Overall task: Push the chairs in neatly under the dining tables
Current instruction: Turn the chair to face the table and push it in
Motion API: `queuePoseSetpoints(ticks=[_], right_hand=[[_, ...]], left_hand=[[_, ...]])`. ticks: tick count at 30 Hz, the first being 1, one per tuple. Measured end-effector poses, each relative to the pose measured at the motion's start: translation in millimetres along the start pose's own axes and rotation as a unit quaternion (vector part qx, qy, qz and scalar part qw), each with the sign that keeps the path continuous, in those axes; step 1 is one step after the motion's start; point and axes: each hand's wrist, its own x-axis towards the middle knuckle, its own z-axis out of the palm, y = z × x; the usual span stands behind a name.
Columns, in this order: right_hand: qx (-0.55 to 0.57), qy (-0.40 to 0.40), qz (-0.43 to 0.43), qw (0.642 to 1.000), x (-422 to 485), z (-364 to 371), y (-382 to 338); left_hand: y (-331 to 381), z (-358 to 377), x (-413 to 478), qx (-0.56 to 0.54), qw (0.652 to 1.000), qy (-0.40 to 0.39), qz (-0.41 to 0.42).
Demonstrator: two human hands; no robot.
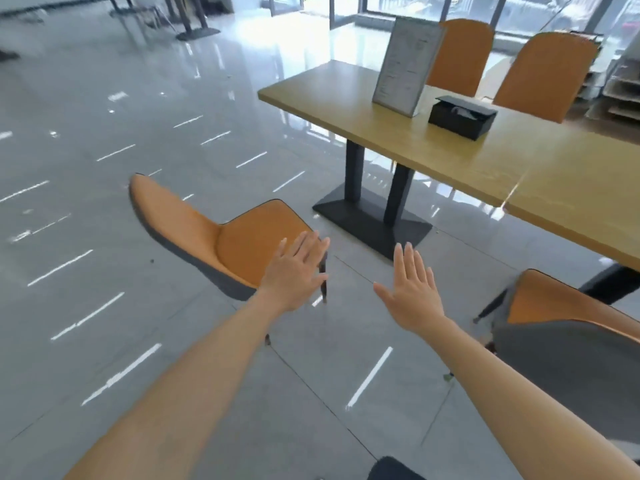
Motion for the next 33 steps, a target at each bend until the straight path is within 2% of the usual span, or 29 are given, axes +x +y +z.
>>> queuePoseSetpoints(ticks=[3, 8, 16, 20, 25, 30, 33], right_hand=[[0.005, -0.01, -0.054, 0.998, 33.4, 16.6, -92.3], [-0.02, -0.012, -0.13, 0.991, 92.5, 40.7, -201.5], [0.002, -0.025, -0.195, 0.981, 211.8, 88.9, -357.7], [0.012, -0.057, -0.179, 0.982, 265.8, 105.8, -418.4], [0.005, -0.066, -0.154, 0.986, 302.1, 118.1, -467.2], [-0.006, -0.076, -0.095, 0.993, 315.1, 143.6, -487.7], [0.005, -0.082, -0.018, 0.997, 315.4, 164.6, -499.6]], left_hand=[[-89.5, -6.3, -28.3, -0.009, 0.998, 0.017, -0.065], [-203.3, -19.1, -50.3, -0.017, 0.989, 0.037, -0.143], [-385.6, -22.4, -22.5, 0.032, 0.985, 0.037, -0.168], [-466.5, -22.8, 9.8, 0.035, 0.989, 0.013, -0.145], [-541.7, -16.7, 46.5, 0.027, 0.996, -0.02, -0.078], [-591.3, 5.1, 88.1, 0.034, 0.996, -0.075, 0.03], [-609.5, 19.9, 110.5, 0.044, 0.985, -0.111, 0.123]])
